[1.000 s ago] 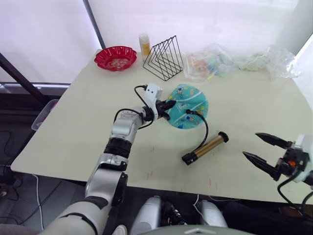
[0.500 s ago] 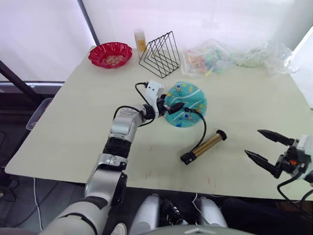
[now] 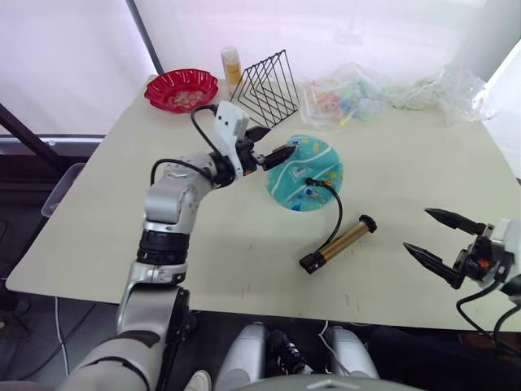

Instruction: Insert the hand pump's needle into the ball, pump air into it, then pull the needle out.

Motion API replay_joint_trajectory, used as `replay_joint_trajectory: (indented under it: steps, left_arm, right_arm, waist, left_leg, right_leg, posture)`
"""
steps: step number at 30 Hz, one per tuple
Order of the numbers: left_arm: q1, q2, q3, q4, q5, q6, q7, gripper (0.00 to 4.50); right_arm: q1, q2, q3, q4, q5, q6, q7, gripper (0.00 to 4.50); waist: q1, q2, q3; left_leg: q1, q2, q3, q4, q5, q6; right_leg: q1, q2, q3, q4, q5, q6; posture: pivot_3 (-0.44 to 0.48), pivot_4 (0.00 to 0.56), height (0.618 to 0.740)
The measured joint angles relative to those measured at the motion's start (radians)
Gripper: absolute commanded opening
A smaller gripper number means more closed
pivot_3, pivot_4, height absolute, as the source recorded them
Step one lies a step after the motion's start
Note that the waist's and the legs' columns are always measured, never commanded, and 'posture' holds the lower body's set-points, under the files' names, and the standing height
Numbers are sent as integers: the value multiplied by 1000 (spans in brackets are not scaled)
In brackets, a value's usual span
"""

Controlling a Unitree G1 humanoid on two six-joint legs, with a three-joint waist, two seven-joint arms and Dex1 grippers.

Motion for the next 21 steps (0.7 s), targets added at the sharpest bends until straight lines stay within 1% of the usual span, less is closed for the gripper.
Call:
replay_joint_trajectory:
  steps: [2,4,5,6,8,11,16,21]
  left_arm:
    - [87,55,54,-22,-32,20,-17,4481]
    - [146,93,79,-39,-47,24,-36,4481]
    - [226,139,93,-75,-63,21,-77,4481]
    - [243,147,94,-79,-64,21,-87,4481]
    - [342,197,117,-114,-93,10,-141,4481]
    - [398,230,138,-134,-107,-7,-183,4481]
    - [520,314,145,-172,-125,-61,-295,4481]
    - [571,368,149,-174,-136,-100,-366,4481]
  right_arm:
    - [-23,-4,10,36,4,-10,25,4500]
    - [-39,-10,17,63,4,-21,44,4500]
    - [-57,-24,21,103,4,-35,66,4500]
    - [-56,-29,19,116,4,-38,69,4500]
    - [-79,-42,24,171,3,-63,98,4500]
    - [-80,-46,25,197,4,-72,118,4500]
    - [-71,-77,25,249,9,-69,170,4500]
    - [-67,-83,25,261,17,-87,198,4500]
  waist:
    - [-10,0,0]
    - [-17,0,0]
    - [-22,1,1]
    - [-22,1,1]
    - [-16,1,2]
    - [-9,1,2]
    - [-11,2,3]
    - [-10,2,3]
  left_leg:
    - [1,3,1,0,0,0]
    - [1,3,1,0,0,0]
    - [1,4,3,0,0,0]
    - [1,4,3,0,0,0]
    - [1,4,3,0,-1,1]
    - [1,4,3,1,-2,4]
    - [1,4,5,0,-2,3]
    - [1,5,15,0,-5,7]
  right_leg:
    - [0,0,1,1,0,0]
    - [0,1,1,1,0,0]
    - [0,0,2,1,0,0]
    - [0,0,2,1,0,0]
    - [0,0,2,1,0,0]
    - [0,0,2,0,0,0]
    - [-1,-1,4,-1,0,-1]
    - [-6,-1,12,1,0,0]
  posture:
    - [0,150,740]
    - [0,150,740]
    - [0,150,740]
    - [0,150,740]
    - [0,150,740]
    - [0,150,740]
    - [0,150,740]
    - [0,150,740]
